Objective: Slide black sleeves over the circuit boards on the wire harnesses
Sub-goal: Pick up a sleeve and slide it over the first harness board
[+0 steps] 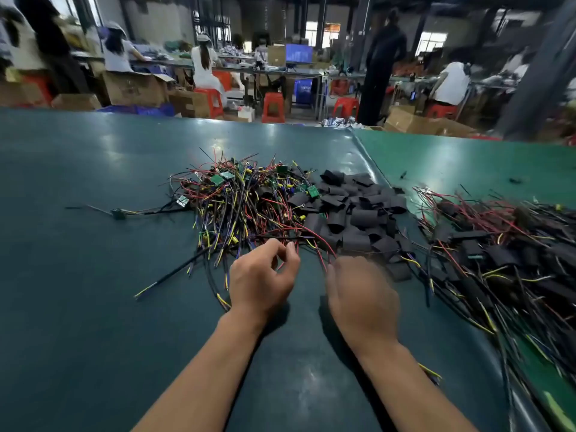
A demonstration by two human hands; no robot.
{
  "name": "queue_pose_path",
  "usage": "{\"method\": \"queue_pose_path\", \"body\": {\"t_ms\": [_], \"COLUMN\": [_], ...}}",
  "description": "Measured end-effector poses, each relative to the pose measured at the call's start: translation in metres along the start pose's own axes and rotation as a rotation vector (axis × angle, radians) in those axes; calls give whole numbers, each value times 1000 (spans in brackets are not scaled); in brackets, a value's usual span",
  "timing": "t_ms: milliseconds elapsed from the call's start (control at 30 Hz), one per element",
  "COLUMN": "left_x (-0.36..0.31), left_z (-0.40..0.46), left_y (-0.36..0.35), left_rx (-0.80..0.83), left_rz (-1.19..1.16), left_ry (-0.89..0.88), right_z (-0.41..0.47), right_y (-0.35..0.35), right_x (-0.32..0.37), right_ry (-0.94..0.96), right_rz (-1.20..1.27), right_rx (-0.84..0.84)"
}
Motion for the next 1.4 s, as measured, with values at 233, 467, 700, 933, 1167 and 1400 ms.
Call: {"method": "queue_pose_path", "body": {"t_ms": [233, 467, 700, 933, 1167, 1400], "left_x": [1, -2, -3, -1, 0, -14], "left_z": [6, 0, 0, -1, 0, -4], "left_y": [-7, -15, -22, -24, -25, -30], "left_rx": [5, 68, 153, 160, 175, 283], "left_rz": [-38, -46, 25, 30, -13, -221], "left_ry": [-43, -86, -101, -95, -91, -63], "right_z": [2, 23, 18, 14, 16, 17], "right_y": [-35, -17, -35, -44, -49, -49], "right_x": [-33, -71, -78, -69, -70, -70], "right_ry": [-315, -658, -1053, -989, -1011, -1014], "right_rz": [-172, 755, 1535, 1350, 1431, 1467], "right_rx": [390, 90, 282, 346, 354, 361]}}
Point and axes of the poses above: each hand's wrist, its own z-axis towards the middle knuckle, its own y-axis out of the back of the hand, x = y × z, the point moved 6 cm from there along z, towards the middle knuckle, and after that the axes turned 3 degrees about -y, right-handed, at the moved point
